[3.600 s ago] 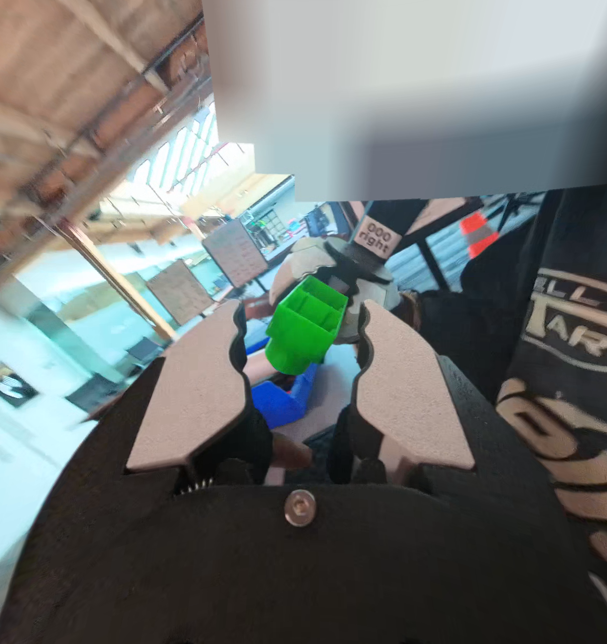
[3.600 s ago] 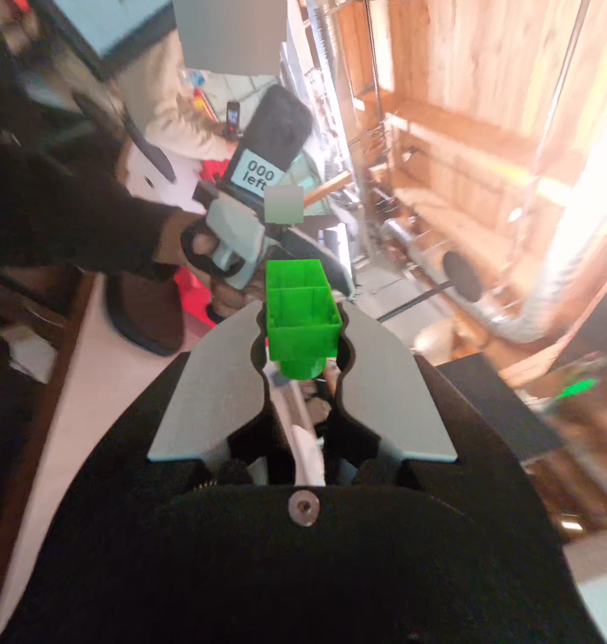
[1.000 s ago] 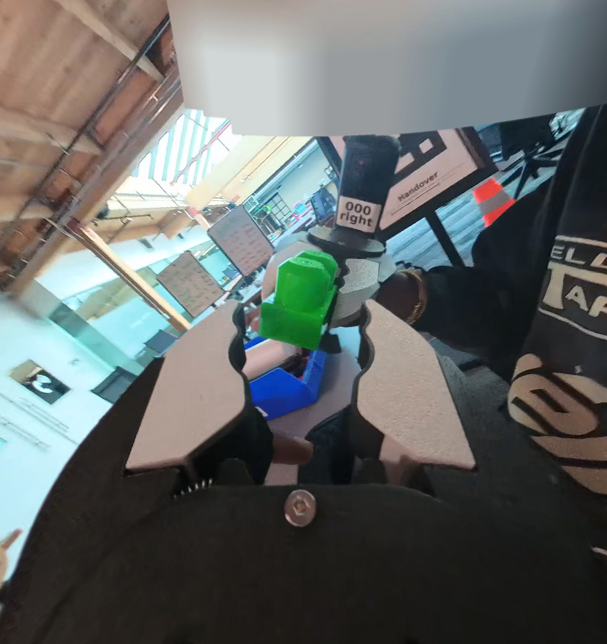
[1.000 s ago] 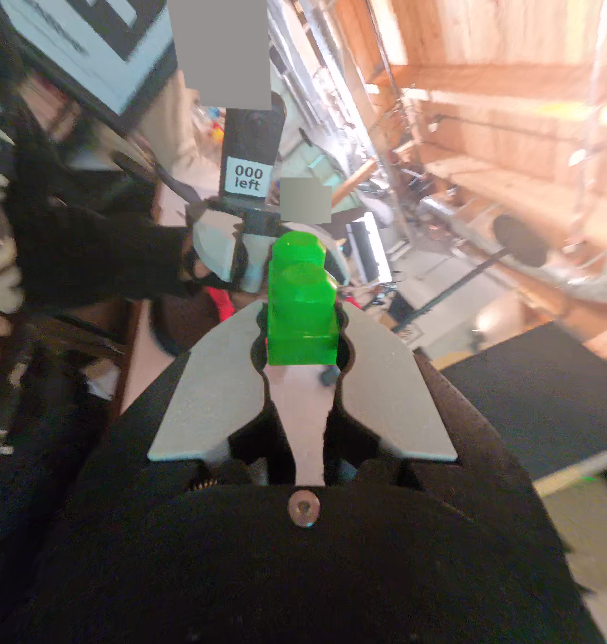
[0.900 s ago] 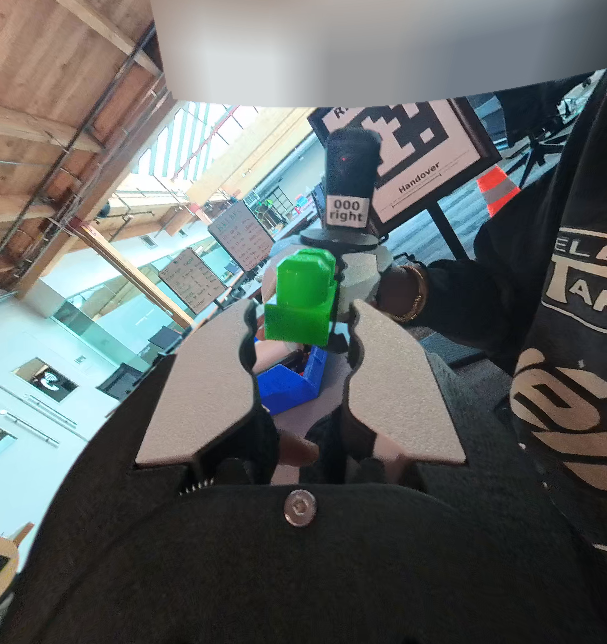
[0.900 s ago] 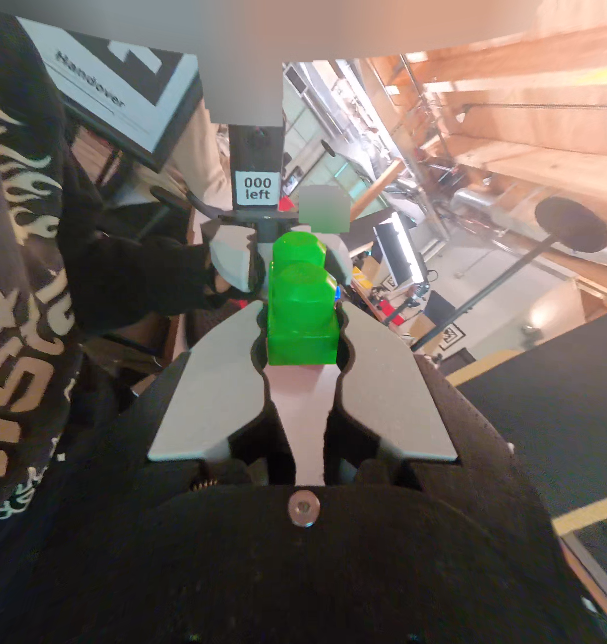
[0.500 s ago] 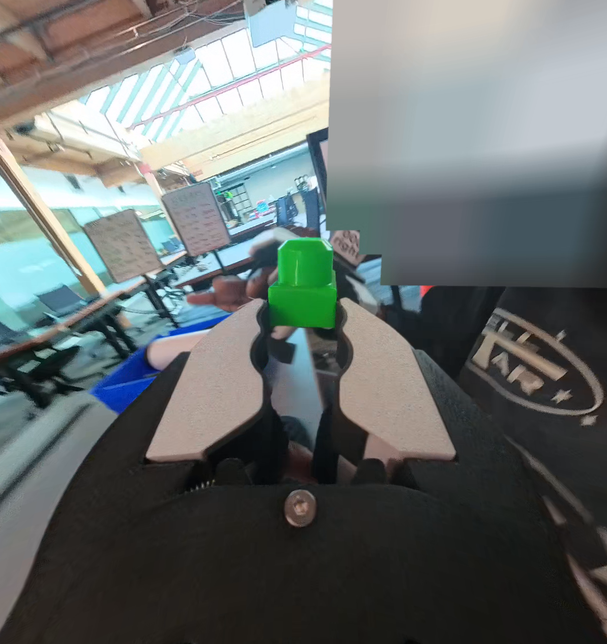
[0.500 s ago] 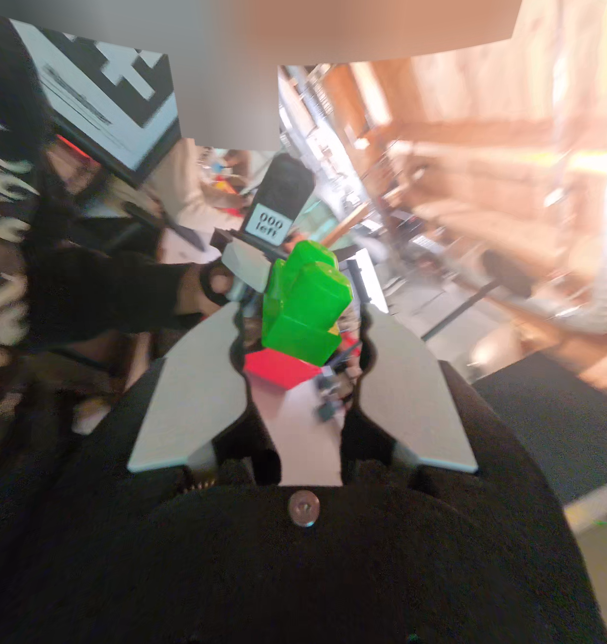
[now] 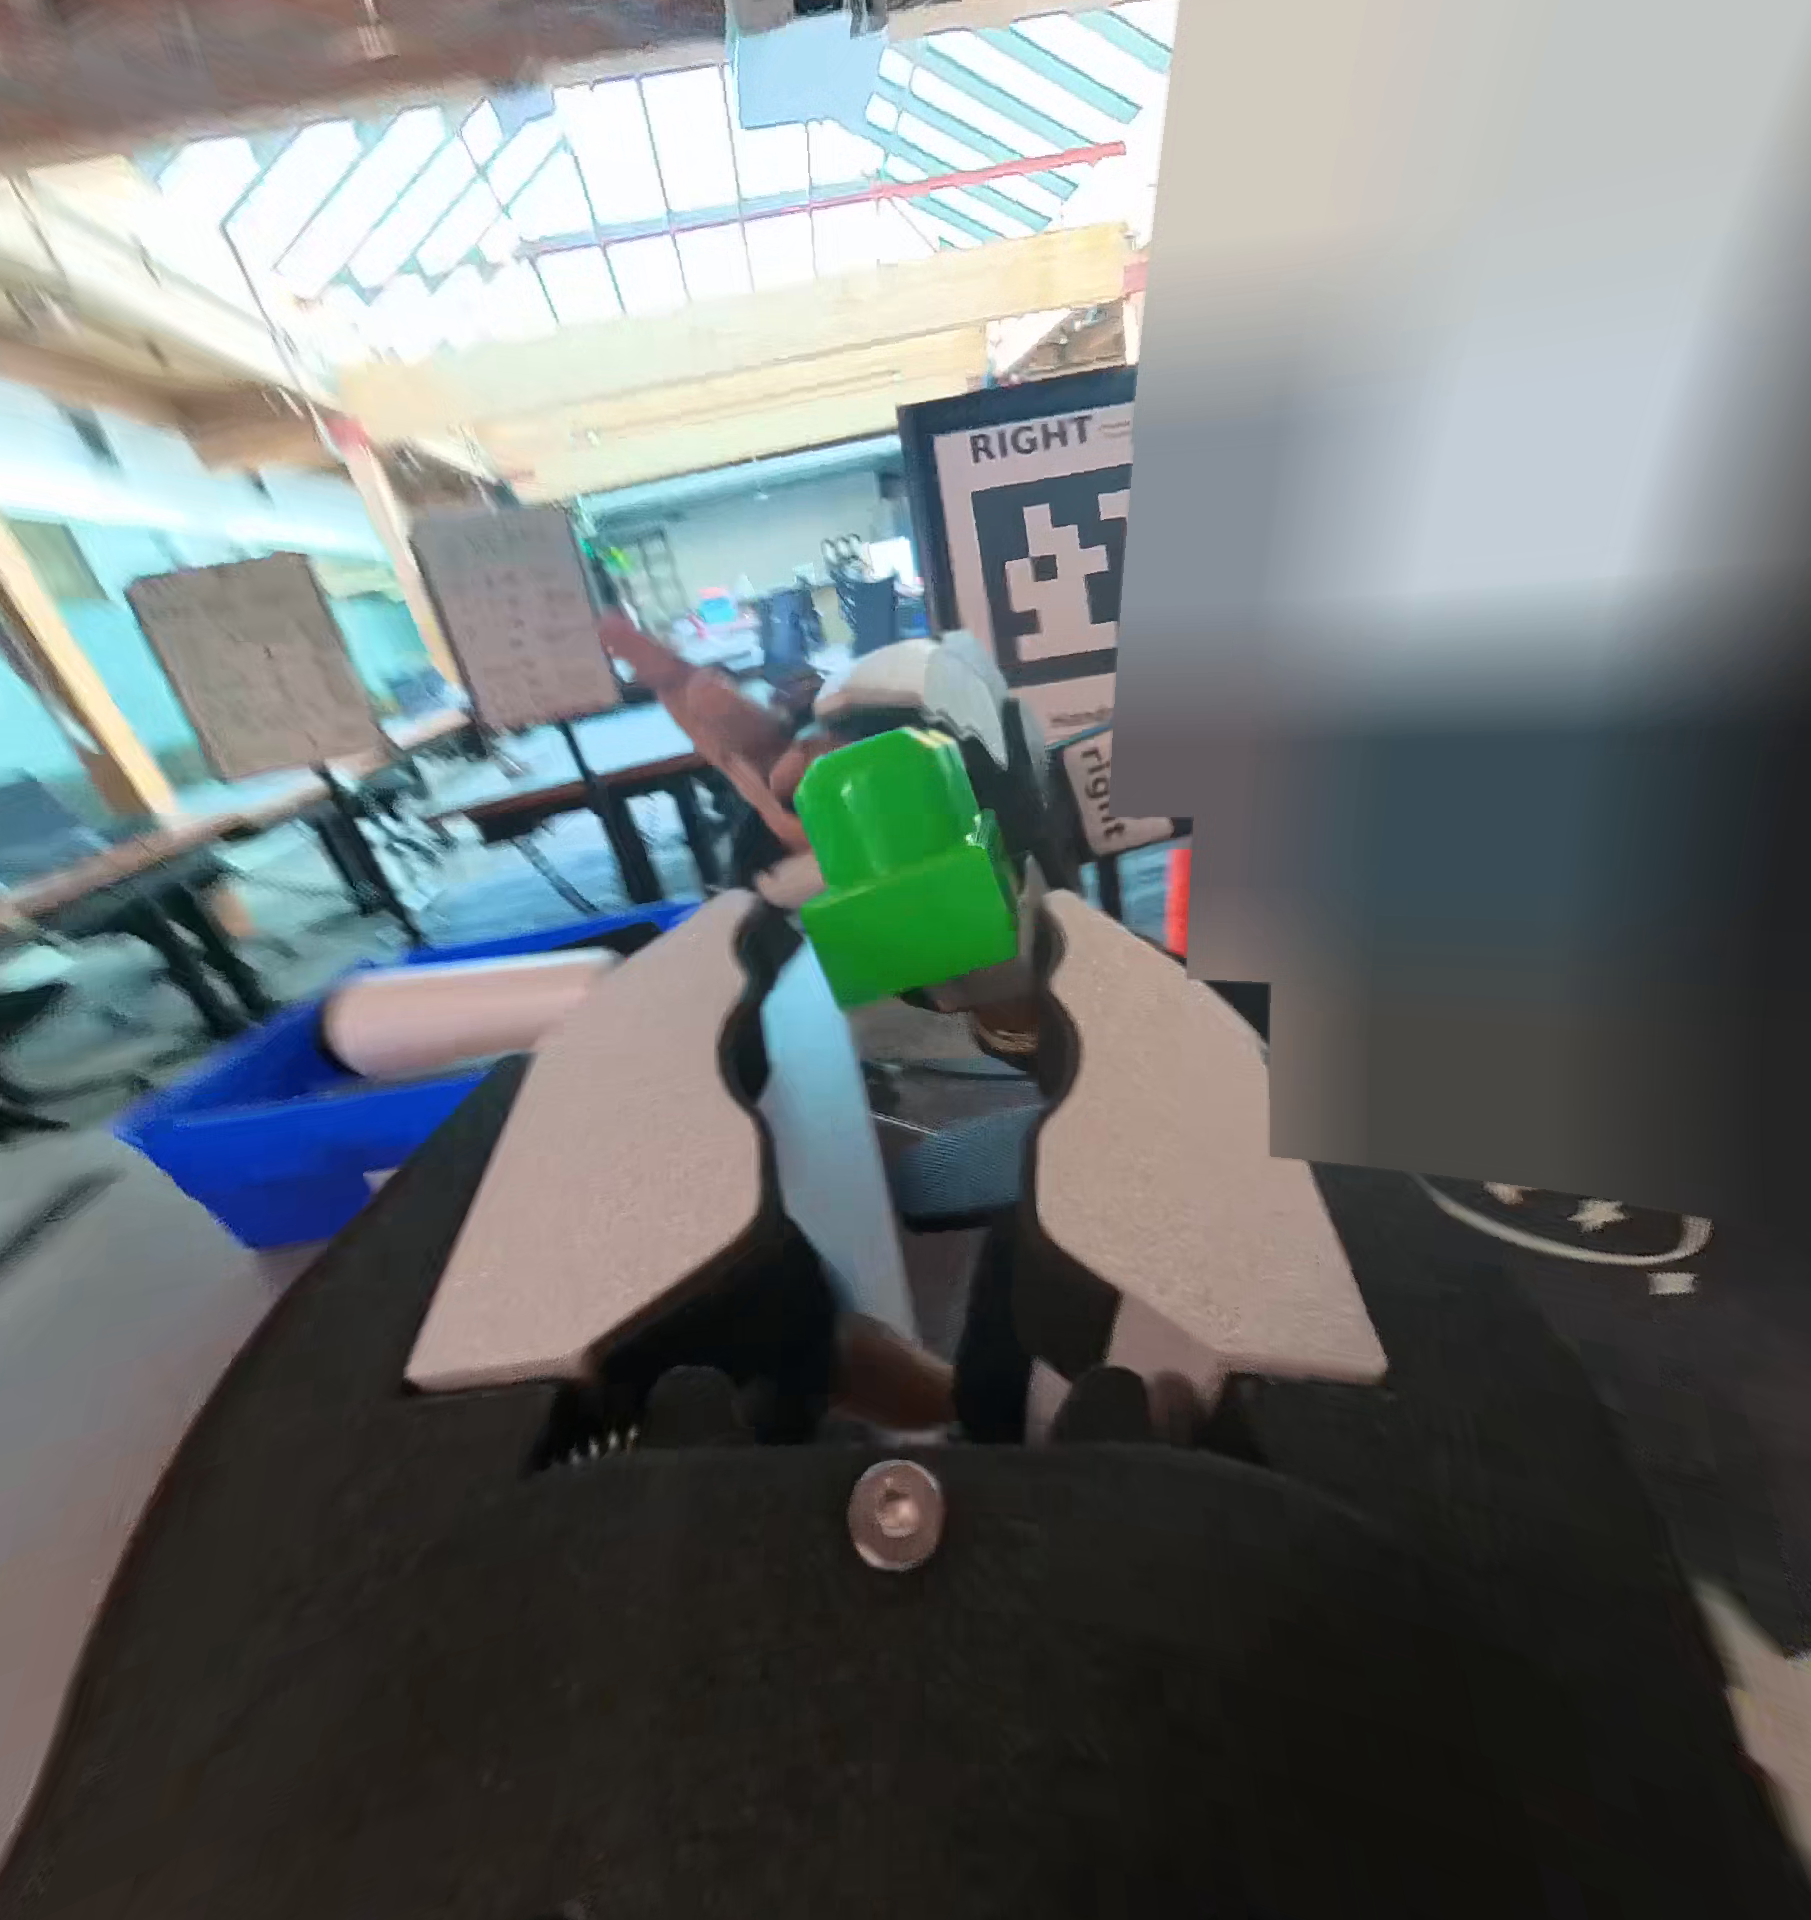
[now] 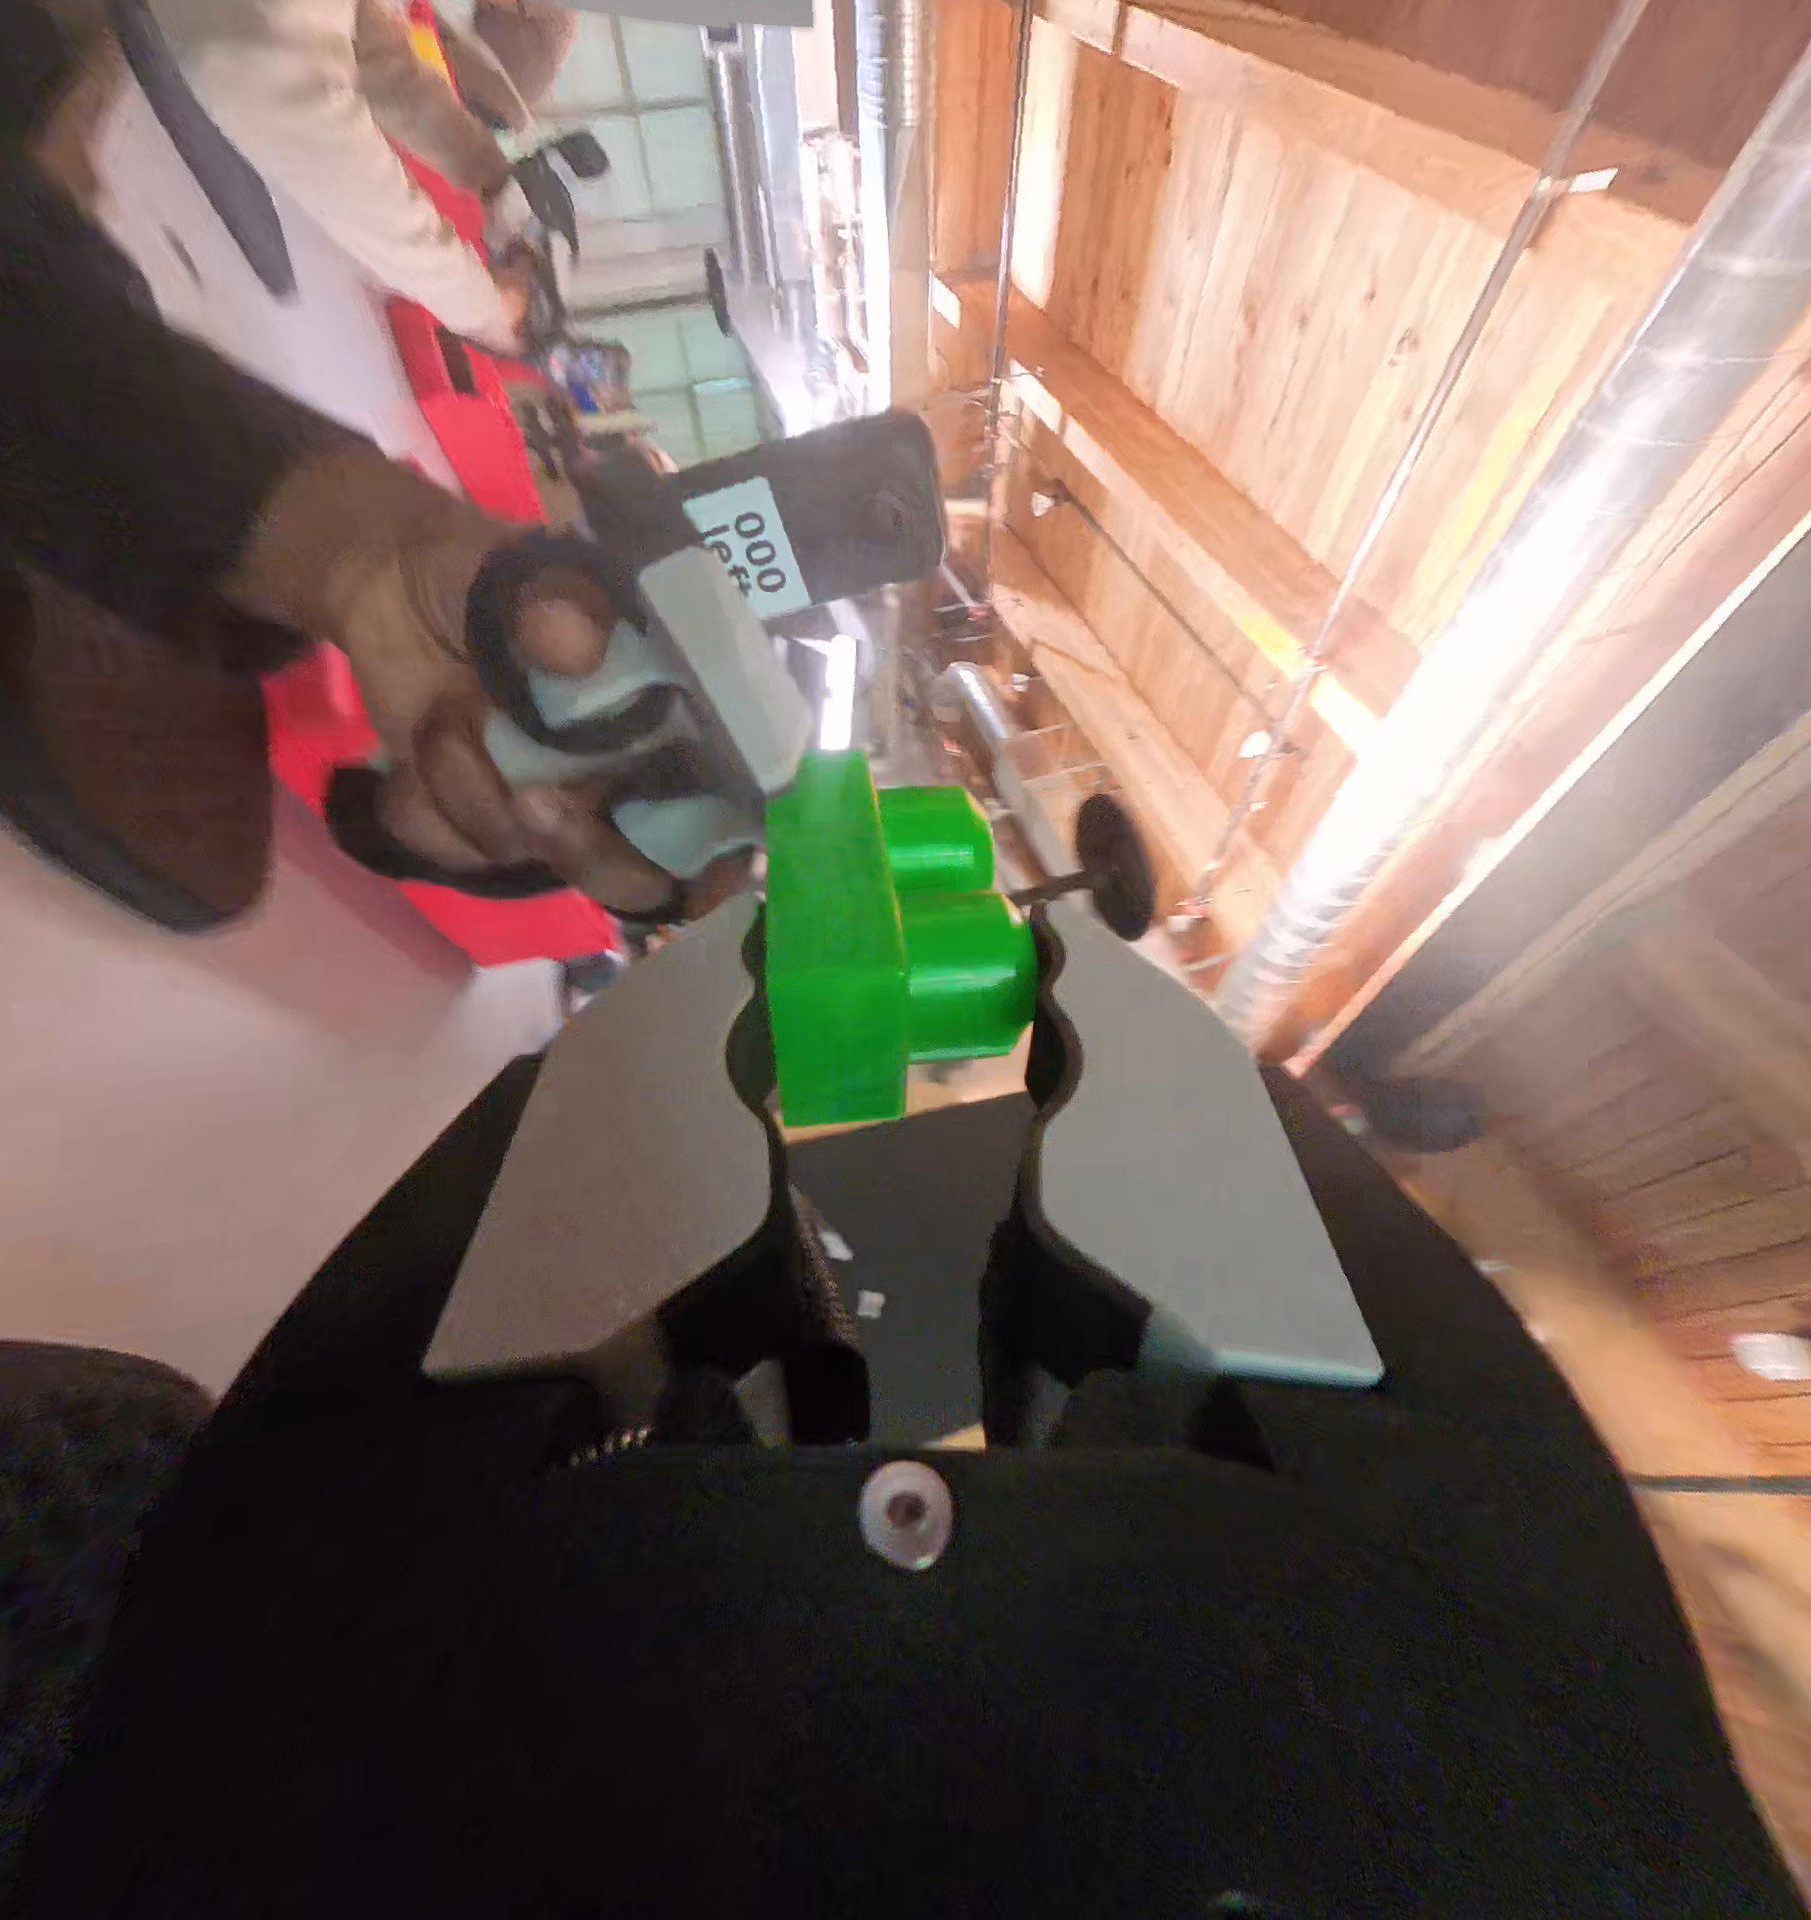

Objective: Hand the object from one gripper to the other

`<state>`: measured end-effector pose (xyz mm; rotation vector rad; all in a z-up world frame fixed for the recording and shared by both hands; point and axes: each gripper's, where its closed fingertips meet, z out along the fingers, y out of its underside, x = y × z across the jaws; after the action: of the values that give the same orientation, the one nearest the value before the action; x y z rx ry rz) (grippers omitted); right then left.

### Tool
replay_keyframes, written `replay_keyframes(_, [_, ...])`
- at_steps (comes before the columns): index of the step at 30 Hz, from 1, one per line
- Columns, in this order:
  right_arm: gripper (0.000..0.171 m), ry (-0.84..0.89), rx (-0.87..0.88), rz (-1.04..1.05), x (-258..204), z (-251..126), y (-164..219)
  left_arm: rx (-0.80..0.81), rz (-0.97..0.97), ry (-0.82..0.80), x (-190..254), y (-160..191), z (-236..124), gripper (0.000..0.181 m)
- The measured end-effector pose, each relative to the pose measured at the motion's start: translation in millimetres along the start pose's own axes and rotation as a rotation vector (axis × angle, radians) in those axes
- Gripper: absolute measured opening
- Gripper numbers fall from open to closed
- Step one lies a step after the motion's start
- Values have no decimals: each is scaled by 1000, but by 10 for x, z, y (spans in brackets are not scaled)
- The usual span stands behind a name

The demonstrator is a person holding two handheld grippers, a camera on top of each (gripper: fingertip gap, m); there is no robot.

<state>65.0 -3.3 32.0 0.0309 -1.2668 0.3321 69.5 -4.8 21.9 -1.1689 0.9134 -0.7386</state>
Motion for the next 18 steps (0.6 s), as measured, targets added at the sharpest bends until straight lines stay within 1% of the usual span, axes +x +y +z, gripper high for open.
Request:
replay_keyframes(1, [46, -29, 11, 90, -11, 2, -5, 10, 93, -32, -7, -16, -4, 57])
replay_keyframes(2, [46, -57, 18, 181, -20, 3, -2, 10, 199, -63, -7, -28, -12, 62])
replay_keyframes(4, [46, -123, 31, 350, -61, 2, 6, -6, 400, -107, 27, -46, -20, 66])
replay_keyframes(6, [46, -175, 55, 479, -101, 0, -8, -30, 514, -124, 75, -45, -9, 67])
replay_keyframes(8, [47, -208, 82, 557, -124, -1, -41, -56, 548, -137, 83, -28, 11, 64])
replay_keyframes(10, [46, -232, 100, 589, -146, -5, -78, -57, 558, -137, 90, -18, 23, 56])
replay_keyframes(12, [47, -258, 90, 594, -184, -4, -85, -32, 545, -127, 105, -36, 27, 51])
replay_keyframes(14, [47, -269, 96, 601, -201, -1, -108, -16, 528, -94, 142, -30, 30, 49])
replay_keyframes(15, [47, -270, 102, 607, -202, -1, -120, -23, 515, -77, 154, -13, 31, 46])
replay_keyframes(18, [47, -281, 84, 617, -221, 0, -95, -47, 497, -77, 130, -1, 24, 45])
